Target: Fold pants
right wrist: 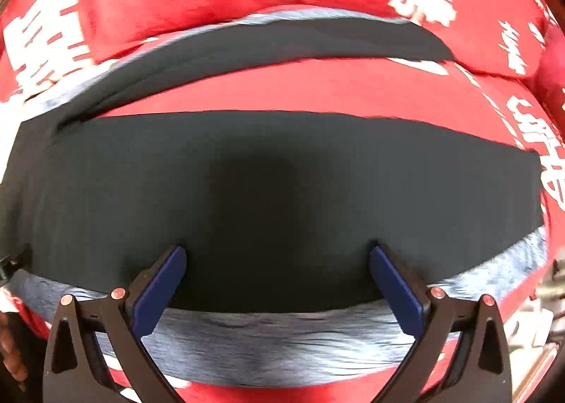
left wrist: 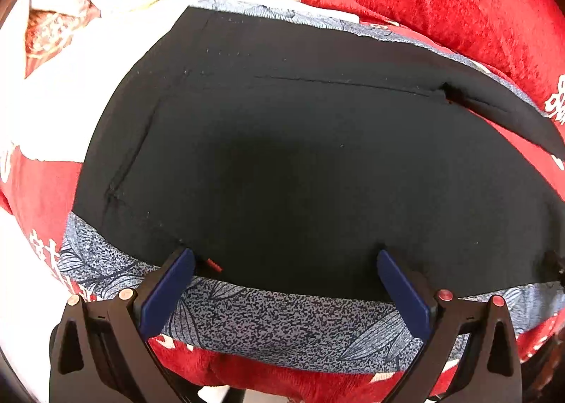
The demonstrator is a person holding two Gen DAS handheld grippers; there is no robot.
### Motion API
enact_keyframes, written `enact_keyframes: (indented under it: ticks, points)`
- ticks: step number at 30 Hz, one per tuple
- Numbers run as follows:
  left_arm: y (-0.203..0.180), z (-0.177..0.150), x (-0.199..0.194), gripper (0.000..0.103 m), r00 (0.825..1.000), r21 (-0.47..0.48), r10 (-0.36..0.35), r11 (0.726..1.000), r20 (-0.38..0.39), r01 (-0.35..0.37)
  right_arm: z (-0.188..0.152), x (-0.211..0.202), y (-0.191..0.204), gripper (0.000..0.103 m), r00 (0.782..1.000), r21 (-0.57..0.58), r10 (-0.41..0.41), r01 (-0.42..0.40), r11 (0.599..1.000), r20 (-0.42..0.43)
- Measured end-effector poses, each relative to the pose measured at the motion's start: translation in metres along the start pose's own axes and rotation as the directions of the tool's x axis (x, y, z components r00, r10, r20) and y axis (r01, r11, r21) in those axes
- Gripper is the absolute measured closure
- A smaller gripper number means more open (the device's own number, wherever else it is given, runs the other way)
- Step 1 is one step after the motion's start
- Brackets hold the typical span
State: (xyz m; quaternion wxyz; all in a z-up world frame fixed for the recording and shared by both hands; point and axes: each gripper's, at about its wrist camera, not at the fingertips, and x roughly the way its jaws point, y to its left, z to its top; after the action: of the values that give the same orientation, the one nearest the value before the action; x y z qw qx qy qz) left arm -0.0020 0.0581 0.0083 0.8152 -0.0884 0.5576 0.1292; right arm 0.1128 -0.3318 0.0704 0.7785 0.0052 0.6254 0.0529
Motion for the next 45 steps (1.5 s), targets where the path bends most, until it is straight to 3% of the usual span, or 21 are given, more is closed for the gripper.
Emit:
enact_keyframes:
  ticks: [3, 8, 24, 26, 30, 35, 41, 45]
  points:
    - [-0.002, -0.004, -0.002, 0.000, 1.000, 0.000, 0.026, 1.000, 0.015, -0.026, -0.012, 0.002, 0.008, 0.000, 0.998, -0.015, -0.048, 0.049, 0.999, 0.028]
    - [0.002, -0.006, -0.001, 0.000, 1.000, -0.008, 0.010, 1.000, 0.024, -0.010, -0.027, -0.003, 0.012, 0.000, 0.996, 0.027, -0.061, 0.060, 0.998, 0.060]
    - [0.005, -0.009, -0.003, 0.000, 0.999, 0.006, 0.019, 1.000, 0.040, -0.019, -0.024, -0.005, 0.021, 0.000, 0.994, 0.021, -0.085, 0.084, 0.996, 0.068]
    - [0.000, -0.006, -0.011, 0.000, 0.998, 0.034, 0.042, 0.998, 0.055, -0.044, -0.016, -0.011, 0.031, 0.000, 0.991, -0.009, -0.124, 0.125, 0.992, 0.053]
    - [-0.003, 0.008, -0.039, 0.000, 0.983, 0.035, 0.075, 0.996, 0.166, -0.082, -0.003, -0.038, 0.069, 0.000, 0.986, -0.160, -0.045, 0.071, 0.985, 0.160]
    - [0.000, 0.032, -0.047, 0.000, 0.977, 0.048, 0.079, 0.995, 0.196, -0.090, 0.027, -0.045, 0.106, 0.000, 0.987, -0.233, 0.046, -0.008, 0.972, 0.156]
    - [0.014, 0.061, -0.035, 0.000, 0.982, 0.013, 0.075, 0.997, 0.172, -0.079, 0.056, -0.033, 0.136, 0.000, 0.987, -0.267, 0.073, -0.034, 0.963, 0.140]
    - [0.016, 0.101, -0.013, 0.000, 0.984, -0.019, 0.108, 0.994, 0.140, -0.106, 0.094, -0.009, 0.170, 0.000, 0.990, -0.265, 0.074, -0.040, 0.963, 0.119]
